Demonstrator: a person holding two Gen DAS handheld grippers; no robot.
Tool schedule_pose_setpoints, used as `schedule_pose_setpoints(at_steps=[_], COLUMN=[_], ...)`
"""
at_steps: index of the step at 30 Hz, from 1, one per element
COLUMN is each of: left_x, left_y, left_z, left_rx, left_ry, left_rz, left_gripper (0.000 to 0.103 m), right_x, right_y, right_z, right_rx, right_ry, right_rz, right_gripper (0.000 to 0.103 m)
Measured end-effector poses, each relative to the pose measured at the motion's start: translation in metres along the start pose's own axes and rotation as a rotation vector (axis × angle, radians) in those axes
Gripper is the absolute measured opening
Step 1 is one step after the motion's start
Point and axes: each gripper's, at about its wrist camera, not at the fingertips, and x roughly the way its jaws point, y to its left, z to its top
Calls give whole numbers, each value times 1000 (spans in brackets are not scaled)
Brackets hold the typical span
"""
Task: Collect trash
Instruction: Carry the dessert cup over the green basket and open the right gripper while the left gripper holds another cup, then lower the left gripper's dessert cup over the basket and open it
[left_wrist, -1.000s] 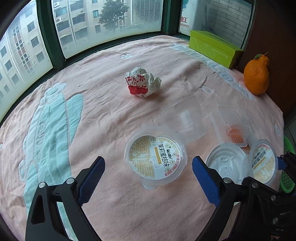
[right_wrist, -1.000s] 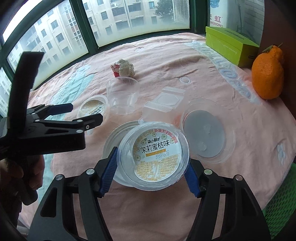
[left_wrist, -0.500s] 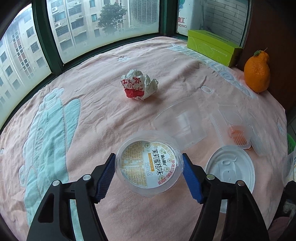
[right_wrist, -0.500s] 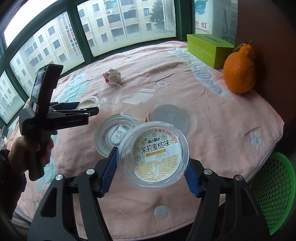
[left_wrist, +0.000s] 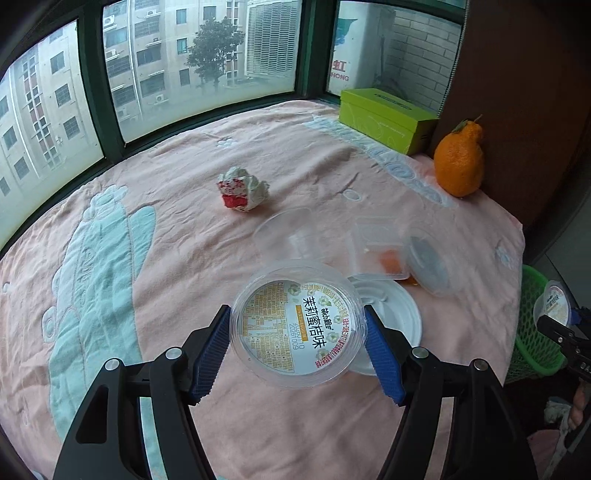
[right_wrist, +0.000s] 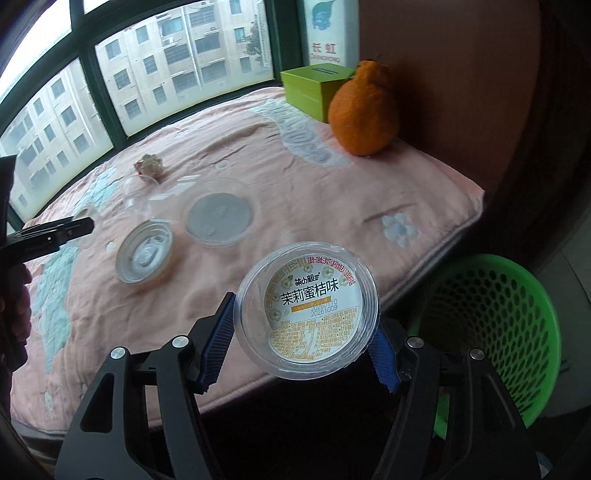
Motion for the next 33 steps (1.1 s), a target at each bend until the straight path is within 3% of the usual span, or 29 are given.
schedule_pose_setpoints(at_steps=[12, 16, 25, 33], left_x=[-5, -3, 10, 29], left_y=[-116, -153, -221, -276], left_z=[6, 8, 9, 4], left_rx=[112, 156, 245, 326], left_ry=[3, 7, 35, 72], left_rz=[-158, -199, -264, -315], left_gripper=[67, 67, 67, 67], right_x=[14, 21, 26, 3], right_y=[-134, -170, -215, -226], right_z=[-37, -48, -67, -74], right_rx=[186, 254, 321, 340], right_ry=[82, 120, 157, 118], right_rz=[-187, -202, -253, -245], right_gripper=[65, 65, 66, 73])
